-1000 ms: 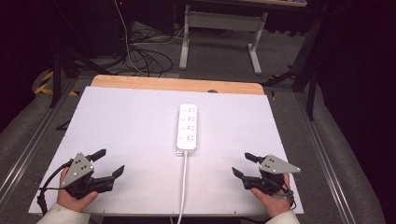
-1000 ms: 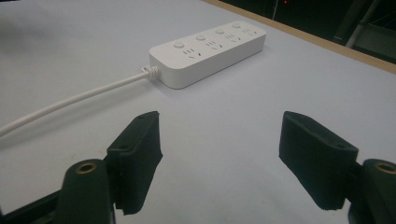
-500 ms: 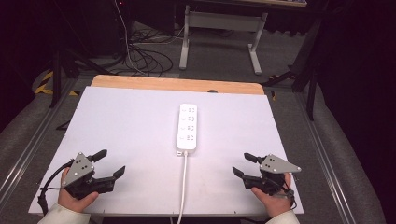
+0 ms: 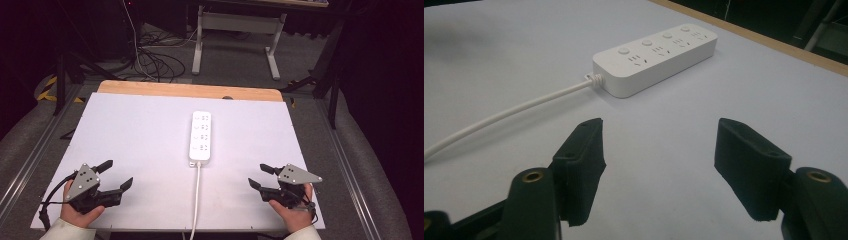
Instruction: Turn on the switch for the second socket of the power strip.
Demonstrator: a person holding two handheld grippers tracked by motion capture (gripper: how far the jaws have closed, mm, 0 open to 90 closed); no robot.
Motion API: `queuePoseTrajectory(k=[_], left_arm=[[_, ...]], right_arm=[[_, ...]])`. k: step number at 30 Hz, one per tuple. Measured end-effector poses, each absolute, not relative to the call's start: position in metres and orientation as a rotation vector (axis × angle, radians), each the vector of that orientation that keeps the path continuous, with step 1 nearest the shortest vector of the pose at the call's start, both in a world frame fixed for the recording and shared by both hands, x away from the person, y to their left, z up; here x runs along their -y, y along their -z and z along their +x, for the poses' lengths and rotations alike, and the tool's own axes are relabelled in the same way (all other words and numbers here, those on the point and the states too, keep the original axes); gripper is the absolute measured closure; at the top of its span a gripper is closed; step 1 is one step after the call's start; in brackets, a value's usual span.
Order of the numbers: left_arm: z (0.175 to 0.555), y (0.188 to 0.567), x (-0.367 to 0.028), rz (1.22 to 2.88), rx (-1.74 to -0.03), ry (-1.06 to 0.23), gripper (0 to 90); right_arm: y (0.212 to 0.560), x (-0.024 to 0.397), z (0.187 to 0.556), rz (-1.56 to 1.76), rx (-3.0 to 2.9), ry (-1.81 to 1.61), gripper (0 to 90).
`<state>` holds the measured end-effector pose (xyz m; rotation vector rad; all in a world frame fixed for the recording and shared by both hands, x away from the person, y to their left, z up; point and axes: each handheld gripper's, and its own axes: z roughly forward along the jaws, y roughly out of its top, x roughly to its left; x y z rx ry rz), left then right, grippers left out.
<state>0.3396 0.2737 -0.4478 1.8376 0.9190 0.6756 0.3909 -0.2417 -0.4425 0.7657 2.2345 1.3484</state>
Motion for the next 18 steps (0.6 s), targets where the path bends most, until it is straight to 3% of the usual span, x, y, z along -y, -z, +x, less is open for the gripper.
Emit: queuePoseTrajectory(k=[18], left_arm=[[0.339,0.448,-0.272,1.844,-0.930,-0.639,16.0]], right_arm=[[0.415,0.219,0.416,0.792,-2.339,-1.345,43.2]])
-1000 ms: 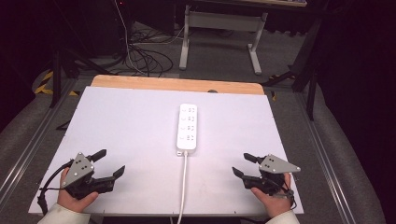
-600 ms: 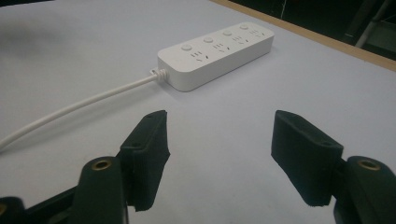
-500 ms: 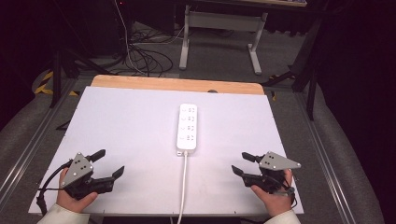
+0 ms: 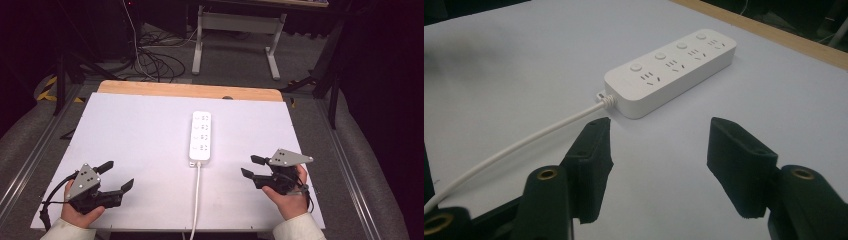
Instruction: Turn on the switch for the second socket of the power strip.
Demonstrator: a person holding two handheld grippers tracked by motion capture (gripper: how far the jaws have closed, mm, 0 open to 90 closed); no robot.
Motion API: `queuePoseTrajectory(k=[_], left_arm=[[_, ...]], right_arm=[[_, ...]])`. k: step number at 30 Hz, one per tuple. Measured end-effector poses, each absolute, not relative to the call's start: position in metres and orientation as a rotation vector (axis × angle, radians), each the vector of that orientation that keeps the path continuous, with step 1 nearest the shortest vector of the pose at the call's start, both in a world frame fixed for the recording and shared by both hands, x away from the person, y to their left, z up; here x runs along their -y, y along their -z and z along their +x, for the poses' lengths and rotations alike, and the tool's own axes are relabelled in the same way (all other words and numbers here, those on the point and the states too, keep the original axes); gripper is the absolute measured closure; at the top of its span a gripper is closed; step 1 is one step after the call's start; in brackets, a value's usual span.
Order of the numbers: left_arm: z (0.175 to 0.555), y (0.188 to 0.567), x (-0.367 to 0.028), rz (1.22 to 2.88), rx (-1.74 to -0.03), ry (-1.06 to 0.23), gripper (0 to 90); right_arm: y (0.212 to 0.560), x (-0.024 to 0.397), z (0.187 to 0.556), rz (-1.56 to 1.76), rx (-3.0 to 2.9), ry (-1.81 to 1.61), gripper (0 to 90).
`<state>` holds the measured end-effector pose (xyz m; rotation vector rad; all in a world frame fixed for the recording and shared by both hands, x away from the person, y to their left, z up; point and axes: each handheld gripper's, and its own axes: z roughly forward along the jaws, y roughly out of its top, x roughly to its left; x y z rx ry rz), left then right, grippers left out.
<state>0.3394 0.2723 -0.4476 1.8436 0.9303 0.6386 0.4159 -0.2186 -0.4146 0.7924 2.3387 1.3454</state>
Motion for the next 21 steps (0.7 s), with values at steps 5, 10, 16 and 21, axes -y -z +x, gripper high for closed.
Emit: queuePoseTrajectory(k=[5,10,16,21], left_arm=[[0.339,0.448,-0.272,1.844,-0.930,-0.641,15.9],[0.340,0.448,-0.271,1.849,-0.927,-0.641,15.9],[0.339,0.448,-0.271,1.853,-0.925,-0.642,15.9],[0.340,0.448,-0.271,1.851,-0.927,-0.635,15.9]], right_arm=[[0.407,0.210,0.422,0.778,-2.351,-1.351,43.1],[0.398,0.197,0.430,0.761,-2.356,-1.343,44.1],[0.390,0.187,0.438,0.747,-2.366,-1.328,44.8],[0.385,0.178,0.446,0.731,-2.376,-1.318,45.3]])
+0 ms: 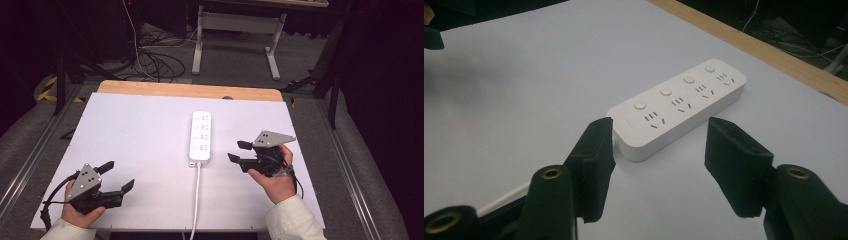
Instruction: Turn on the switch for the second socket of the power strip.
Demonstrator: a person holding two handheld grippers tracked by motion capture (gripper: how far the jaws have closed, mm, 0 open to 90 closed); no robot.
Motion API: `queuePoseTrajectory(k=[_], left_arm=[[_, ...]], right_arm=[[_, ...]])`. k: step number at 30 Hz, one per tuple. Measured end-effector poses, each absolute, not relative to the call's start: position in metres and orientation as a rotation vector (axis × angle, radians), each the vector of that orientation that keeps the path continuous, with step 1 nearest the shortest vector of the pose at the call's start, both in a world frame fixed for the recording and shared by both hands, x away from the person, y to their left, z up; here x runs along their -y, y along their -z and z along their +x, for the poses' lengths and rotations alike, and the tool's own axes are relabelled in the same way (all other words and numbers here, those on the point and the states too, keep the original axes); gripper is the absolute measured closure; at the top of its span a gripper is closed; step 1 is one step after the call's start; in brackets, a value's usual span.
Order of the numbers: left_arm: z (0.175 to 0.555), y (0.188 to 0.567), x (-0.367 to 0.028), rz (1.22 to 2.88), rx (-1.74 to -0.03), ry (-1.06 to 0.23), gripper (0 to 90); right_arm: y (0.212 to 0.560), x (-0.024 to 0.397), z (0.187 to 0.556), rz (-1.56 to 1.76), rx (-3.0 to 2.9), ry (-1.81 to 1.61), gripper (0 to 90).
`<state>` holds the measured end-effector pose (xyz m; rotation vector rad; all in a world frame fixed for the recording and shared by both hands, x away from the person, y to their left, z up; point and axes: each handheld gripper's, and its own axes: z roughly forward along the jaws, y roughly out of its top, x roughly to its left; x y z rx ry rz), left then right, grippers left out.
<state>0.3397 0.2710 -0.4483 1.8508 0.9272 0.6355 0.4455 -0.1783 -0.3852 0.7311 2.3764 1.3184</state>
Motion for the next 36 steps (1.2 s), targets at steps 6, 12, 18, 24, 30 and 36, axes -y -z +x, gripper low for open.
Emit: queuePoseTrajectory(k=[6,12,18,24,30,36], left_arm=[[0.340,0.449,-0.270,1.871,-0.913,-0.643,15.8],[0.340,0.449,-0.270,1.864,-0.922,-0.636,15.8],[0.340,0.449,-0.268,1.870,-0.915,-0.643,15.8],[0.339,0.450,-0.269,1.874,-0.919,-0.649,15.8],[0.339,0.450,-0.269,1.874,-0.919,-0.652,15.8],[0.338,0.450,-0.270,1.866,-0.925,-0.644,15.8]], right_arm=[[0.382,0.167,0.454,0.725,-2.392,-1.305,45.8],[0.379,0.158,0.462,0.710,-2.399,-1.301,46.3],[0.379,0.153,0.467,0.703,-2.394,-1.295,47.0],[0.380,0.147,0.471,0.656,-2.407,-1.257,59.6],[0.381,0.135,0.482,0.636,-2.431,-1.264,80.5],[0.386,0.129,0.496,0.686,-2.436,-1.303,87.8]])
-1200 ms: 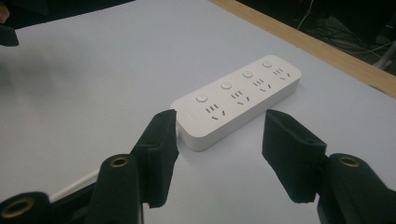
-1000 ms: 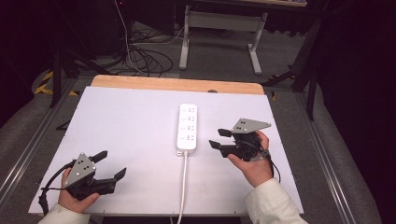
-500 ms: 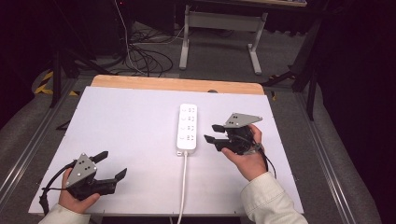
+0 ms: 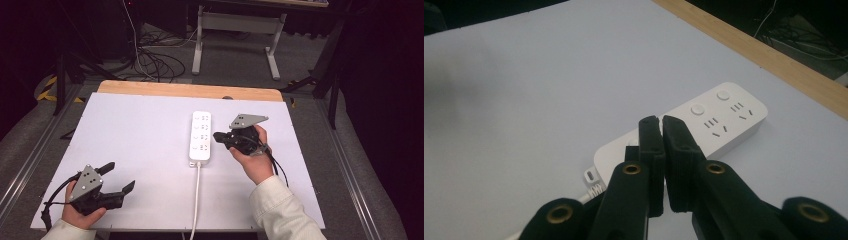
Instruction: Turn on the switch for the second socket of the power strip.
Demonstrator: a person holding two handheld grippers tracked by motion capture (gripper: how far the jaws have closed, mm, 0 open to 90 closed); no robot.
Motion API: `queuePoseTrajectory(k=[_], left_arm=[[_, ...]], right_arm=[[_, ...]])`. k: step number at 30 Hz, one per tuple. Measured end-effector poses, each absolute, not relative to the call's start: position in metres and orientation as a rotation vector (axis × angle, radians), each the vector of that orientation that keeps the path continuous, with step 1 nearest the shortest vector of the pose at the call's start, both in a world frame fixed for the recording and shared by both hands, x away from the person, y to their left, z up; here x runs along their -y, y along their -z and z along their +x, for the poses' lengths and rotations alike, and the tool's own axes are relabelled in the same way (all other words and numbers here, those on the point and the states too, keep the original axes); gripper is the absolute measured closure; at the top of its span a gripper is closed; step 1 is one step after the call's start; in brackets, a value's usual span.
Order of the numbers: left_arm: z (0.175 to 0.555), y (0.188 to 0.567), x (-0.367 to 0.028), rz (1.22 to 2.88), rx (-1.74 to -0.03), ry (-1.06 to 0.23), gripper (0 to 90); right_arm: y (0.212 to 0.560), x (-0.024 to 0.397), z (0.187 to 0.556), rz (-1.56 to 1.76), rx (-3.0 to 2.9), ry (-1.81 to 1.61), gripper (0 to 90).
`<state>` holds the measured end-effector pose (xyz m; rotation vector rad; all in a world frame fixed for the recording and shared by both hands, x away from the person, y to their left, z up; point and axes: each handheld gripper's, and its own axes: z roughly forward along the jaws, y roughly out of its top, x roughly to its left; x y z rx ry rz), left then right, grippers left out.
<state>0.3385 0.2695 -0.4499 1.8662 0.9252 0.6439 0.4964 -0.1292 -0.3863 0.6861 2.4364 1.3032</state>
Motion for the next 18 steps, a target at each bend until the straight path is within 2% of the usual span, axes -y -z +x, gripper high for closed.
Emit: queuePoseTrajectory(k=[2,18], left_arm=[[0.339,0.450,-0.270,1.868,-0.923,-0.648,15.8],[0.339,0.450,-0.271,1.869,-0.923,-0.644,15.8]], right_arm=[[0.389,0.127,0.503,0.716,-2.439,-1.324,90.0],[0.418,0.096,0.532,0.717,-2.450,-1.260,90.0]])
